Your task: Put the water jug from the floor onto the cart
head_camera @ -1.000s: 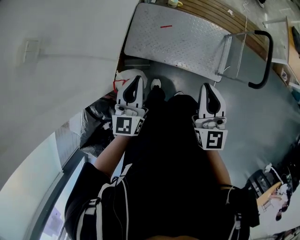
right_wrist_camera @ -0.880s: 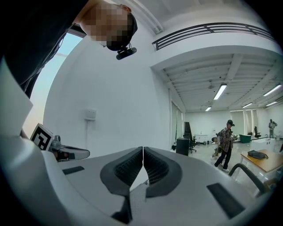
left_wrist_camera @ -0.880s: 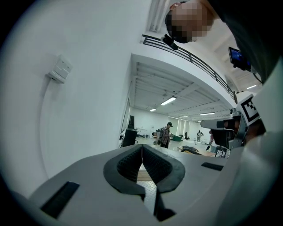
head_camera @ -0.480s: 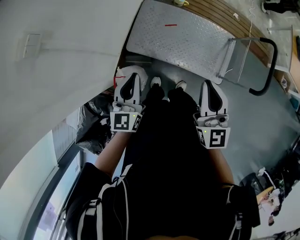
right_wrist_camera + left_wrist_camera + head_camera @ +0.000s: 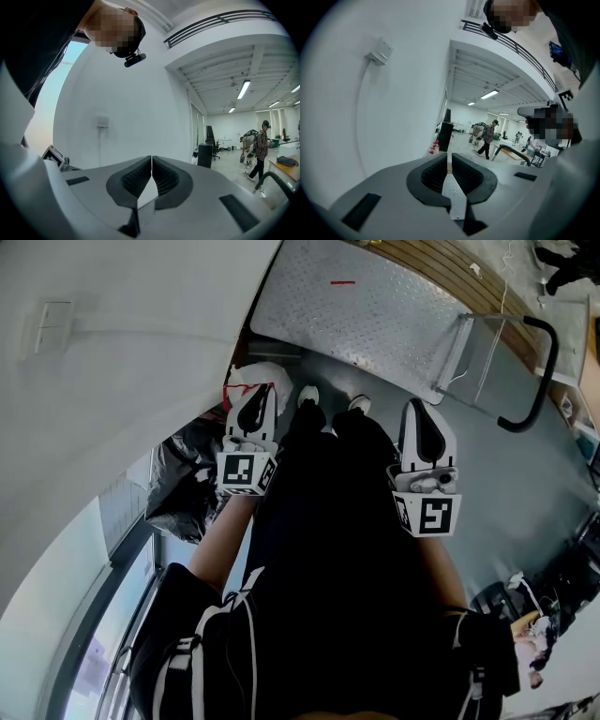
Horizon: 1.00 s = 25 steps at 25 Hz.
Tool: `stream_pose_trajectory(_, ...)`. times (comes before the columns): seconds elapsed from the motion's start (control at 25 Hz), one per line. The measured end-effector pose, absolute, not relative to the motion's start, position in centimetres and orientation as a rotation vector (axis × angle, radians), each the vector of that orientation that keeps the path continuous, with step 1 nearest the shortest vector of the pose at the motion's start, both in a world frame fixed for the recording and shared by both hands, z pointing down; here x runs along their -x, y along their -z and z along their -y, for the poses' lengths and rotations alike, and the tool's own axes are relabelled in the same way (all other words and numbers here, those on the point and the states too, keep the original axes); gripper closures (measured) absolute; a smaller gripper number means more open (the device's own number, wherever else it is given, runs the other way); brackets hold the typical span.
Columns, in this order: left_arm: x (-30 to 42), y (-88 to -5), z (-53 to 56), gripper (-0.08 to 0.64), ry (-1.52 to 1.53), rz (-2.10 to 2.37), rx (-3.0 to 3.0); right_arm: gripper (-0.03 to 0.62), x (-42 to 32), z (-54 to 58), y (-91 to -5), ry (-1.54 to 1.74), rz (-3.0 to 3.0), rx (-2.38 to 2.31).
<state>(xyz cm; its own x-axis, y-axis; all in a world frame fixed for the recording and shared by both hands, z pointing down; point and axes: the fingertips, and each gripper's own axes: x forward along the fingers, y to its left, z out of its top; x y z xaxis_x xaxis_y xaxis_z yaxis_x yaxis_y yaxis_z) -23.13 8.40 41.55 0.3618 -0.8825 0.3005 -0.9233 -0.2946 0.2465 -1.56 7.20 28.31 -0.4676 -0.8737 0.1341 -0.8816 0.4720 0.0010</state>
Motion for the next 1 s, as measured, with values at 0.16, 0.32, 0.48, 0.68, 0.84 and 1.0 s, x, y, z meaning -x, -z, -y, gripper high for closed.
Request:
stream_pose_trajectory(0.16,23.3,-43.9,-8.7,0.538,-0.215,1.565,-2.219,0.574,1.2,-7.2,-28.5,-0.103,2.576,-1.557)
stream_pose_trajectory(0.32,23.9,-47.6,-9.0,0.533,-0.264,1.534,-2.134,0.574,1.2,-7.3,-28.5,-0.095,2.563,-1.558)
stream_pose_trajectory(0.48,24.5,-50.0,-9.3,0.502,-0.293,1.536,-2.094,0.574,1.1,-7.5,-28.7,-0.102,2.542,-1.565)
stream_pose_trajectory(0.68,25.3,-53.9,-10.2,0.476,-0.366,1.495,-2.031,0.574,1.3,-7.6,-29.1,-0.107,2.523,-1.562)
stream_pose_trajectory(0.84,26.1,-58.5,-11.9,0.453,-0.440,1.437,-1.952,0.574,1.5,-7.9,-29.2,-0.102,2.502,-1.554)
stream_pose_trajectory(1.0,27.4,-60.9,-12.8,0.448,-0.475,1.450,-1.918,0.574,1.9,-7.9,-29.4,-0.107,2.487,-1.534)
